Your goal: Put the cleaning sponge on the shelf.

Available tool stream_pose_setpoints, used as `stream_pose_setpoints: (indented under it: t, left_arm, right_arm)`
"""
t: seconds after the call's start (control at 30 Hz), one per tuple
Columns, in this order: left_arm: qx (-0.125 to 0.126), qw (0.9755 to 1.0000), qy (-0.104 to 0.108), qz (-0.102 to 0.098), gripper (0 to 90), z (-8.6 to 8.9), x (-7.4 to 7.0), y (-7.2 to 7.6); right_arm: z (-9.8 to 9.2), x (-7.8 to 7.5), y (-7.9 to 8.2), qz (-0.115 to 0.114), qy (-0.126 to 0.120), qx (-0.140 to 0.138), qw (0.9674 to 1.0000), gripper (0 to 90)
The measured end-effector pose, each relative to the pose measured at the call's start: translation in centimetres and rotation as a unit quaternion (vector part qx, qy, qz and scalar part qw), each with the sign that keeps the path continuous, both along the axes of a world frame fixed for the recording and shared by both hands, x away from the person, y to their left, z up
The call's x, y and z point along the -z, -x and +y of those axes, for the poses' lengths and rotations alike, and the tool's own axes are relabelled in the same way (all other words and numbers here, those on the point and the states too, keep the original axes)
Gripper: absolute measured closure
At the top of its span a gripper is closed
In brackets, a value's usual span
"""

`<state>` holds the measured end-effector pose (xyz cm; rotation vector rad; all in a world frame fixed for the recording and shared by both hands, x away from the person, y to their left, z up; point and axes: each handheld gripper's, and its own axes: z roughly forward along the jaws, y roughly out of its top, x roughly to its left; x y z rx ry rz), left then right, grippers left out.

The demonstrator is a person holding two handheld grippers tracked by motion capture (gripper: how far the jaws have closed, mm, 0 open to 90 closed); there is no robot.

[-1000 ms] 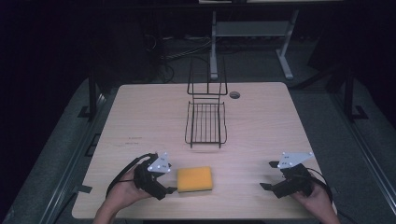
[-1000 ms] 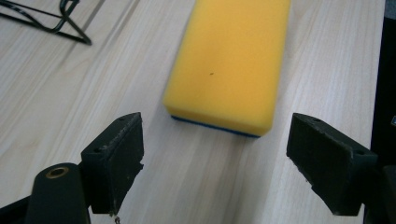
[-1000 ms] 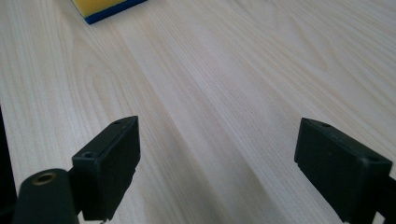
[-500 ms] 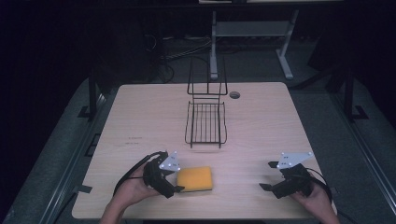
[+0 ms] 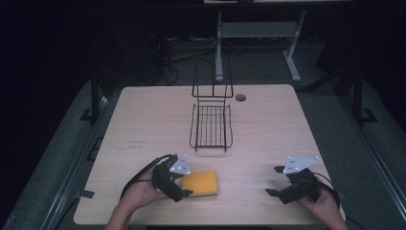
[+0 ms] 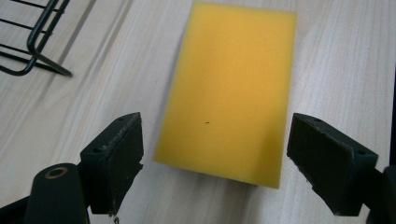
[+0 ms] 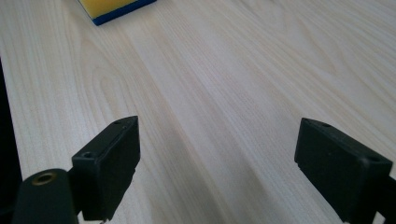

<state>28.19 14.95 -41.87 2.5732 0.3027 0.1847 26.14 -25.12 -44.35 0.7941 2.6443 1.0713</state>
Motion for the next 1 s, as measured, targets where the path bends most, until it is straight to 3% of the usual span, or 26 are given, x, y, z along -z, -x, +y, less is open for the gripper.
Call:
stream_pose_setpoints:
  t: [1.0]
  left_arm:
    - [0.016,0.9998,-0.01,0.011,17.9,-2.0,0.1,-0.7]
  right_arm:
    - [0.3,0.0,-0.1,0.001,-0.001,-0.007,1.0,13.7]
